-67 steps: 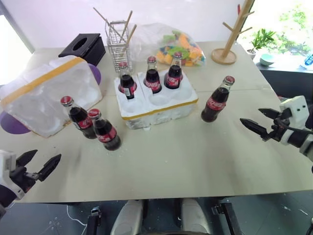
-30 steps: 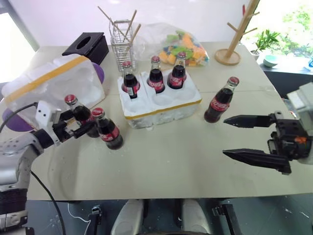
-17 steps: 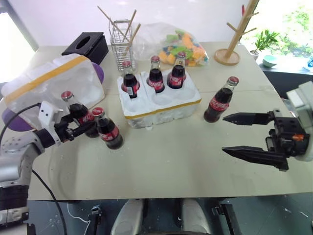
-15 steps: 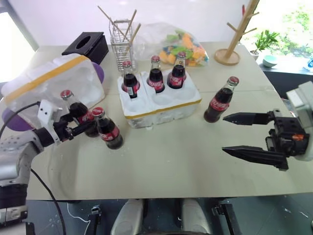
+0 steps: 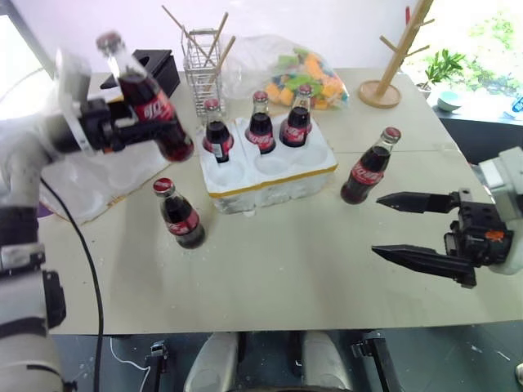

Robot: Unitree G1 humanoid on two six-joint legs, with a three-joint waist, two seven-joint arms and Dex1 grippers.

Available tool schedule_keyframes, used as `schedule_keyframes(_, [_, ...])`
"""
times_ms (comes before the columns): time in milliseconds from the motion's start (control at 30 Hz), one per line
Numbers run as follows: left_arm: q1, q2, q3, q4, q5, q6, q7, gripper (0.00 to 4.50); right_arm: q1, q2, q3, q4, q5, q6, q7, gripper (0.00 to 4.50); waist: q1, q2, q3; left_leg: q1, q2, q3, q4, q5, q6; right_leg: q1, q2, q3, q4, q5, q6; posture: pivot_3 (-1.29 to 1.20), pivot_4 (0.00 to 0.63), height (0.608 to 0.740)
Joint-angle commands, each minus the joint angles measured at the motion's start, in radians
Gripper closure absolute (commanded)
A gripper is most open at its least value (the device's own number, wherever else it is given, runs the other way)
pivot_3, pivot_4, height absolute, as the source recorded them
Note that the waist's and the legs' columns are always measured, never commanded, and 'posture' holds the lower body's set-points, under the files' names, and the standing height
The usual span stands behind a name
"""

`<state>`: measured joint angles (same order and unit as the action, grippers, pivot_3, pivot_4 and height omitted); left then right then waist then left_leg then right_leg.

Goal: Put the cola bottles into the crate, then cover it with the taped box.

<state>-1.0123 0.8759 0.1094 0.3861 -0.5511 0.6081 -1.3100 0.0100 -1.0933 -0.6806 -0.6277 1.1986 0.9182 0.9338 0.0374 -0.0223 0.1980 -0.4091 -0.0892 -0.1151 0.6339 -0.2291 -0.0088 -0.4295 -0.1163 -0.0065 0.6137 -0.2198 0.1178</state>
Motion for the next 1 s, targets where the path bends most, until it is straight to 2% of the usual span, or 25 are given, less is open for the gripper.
schedule_keyframes(33, [-0.205, -0.008, -0.045, 0.099, 0.043, -0.042, -0.089, 1.72, 0.027, 0.033, -0.053, -0.044, 0.009, -0.024, -0.032, 0.0, 0.001, -0.001, 0.001, 0.0, 0.0, 0.0, 0.0, 0.0, 0.0, 0.0, 0.0, 0.0, 0.0, 0.0, 0.0, 0.0, 0.15, 0.74])
schedule_keyframes(167, [-0.263, -0.061, -0.097, 0.2, 0.106, -0.114, -0.143, 1.72, 0.048, 0.058, -0.063, -0.064, 0.016, -0.033, -0.072, 0.0, -0.003, 0.0, 0.0, 0.001, -0.001, 0.001, 0.0, 0.0, 0.0, 0.0, -0.001, 0.001, 0.0, 0.0, 0.001, 0.0, 0.15, 0.74])
schedule_keyframes(467, [-0.205, -0.184, -0.144, 0.307, 0.192, -0.262, -0.2, 1.72, 0.059, 0.06, -0.078, -0.08, 0.047, -0.029, -0.158, 0.0, -0.023, -0.001, 0.001, 0.0, -0.001, 0.001, 0.003, 0.0, 0.0, 0.0, -0.001, 0.002, 0.001, 0.001, 0.002, 0.0, 0.15, 0.74])
schedule_keyframes(767, [-0.075, -0.207, -0.171, 0.222, 0.245, -0.33, -0.241, 1.72, 0.06, 0.058, -0.086, -0.085, 0.083, -0.027, -0.229, 0.0, -0.026, -0.001, 0.001, 0.0, -0.001, 0.0, 0.005, 0.0, 0.001, 0.0, -0.001, 0.002, 0.003, 0.002, 0.003, 0.0, 0.15, 0.74])
schedule_keyframes(1000, [0.006, -0.22, -0.156, 0.211, 0.287, -0.422, -0.166, 1.72, 0.046, 0.051, -0.05, -0.086, 0.092, -0.033, -0.269, 0.0, -0.027, -0.001, 0.001, -0.001, 0.0, 0.001, 0.01, -0.002, 0.003, 0.001, -0.001, 0.003, 0.003, 0.002, 0.003, 0.0, 0.15, 0.74])
